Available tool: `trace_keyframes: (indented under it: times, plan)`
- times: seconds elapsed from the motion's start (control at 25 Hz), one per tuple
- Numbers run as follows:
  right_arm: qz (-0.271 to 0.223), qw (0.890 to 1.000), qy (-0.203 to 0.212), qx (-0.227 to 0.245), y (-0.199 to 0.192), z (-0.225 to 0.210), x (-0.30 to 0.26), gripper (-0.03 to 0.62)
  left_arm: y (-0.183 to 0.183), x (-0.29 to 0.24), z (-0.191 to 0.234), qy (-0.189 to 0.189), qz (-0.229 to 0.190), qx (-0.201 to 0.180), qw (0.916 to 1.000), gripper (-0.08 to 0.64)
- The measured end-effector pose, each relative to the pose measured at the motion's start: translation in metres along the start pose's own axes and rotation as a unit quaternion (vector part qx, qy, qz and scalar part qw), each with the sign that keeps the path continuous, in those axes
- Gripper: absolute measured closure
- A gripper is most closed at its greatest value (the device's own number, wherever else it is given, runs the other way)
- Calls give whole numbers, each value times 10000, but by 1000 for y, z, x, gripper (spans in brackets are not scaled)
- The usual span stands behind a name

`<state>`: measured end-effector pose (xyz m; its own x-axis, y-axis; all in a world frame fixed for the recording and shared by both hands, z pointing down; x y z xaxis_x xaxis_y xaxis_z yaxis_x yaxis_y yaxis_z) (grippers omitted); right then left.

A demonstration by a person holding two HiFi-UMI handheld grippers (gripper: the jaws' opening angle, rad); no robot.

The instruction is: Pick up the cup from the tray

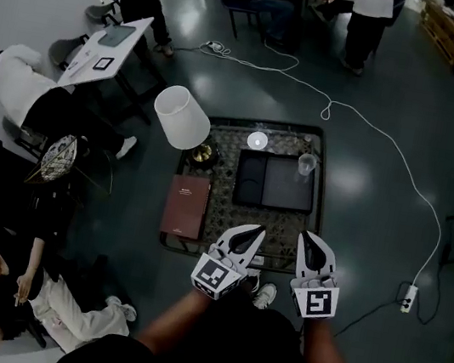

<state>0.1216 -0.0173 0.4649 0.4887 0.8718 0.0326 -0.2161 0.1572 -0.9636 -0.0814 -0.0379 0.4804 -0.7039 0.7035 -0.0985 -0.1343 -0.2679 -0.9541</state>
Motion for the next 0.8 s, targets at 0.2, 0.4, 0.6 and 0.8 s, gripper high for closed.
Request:
trace_keyframes:
  times: [0.2, 0.4, 0.6, 0.8]
  plan:
    - [46, 10000, -72, 45, -4, -17, -26, 583, 6, -28, 19, -121, 37, -9, 9999, 551]
    - [67, 9999, -110, 34, -7, -26, -49, 583, 10, -51, 35, -219, 125, -141, 9996, 551]
    - [125, 9998, -146, 38, -13, -36, -70, 583, 23, -73, 43, -315, 247, -624, 9973, 551]
    - [182, 9995, -247, 5, -18, -45, -82, 583, 21, -89, 55, -441, 311, -529, 9971, 551]
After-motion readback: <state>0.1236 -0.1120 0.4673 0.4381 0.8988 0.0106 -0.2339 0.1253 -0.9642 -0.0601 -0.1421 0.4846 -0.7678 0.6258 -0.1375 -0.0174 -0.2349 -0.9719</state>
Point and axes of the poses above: the fingertips, and each gripper's own axes: x backward along the fingers, z to its left, y out of its top, the point moved 10 cm from there along x, backward along the fingers, and after that the axes turned 13 degrees about x, right-handed, at the moved point
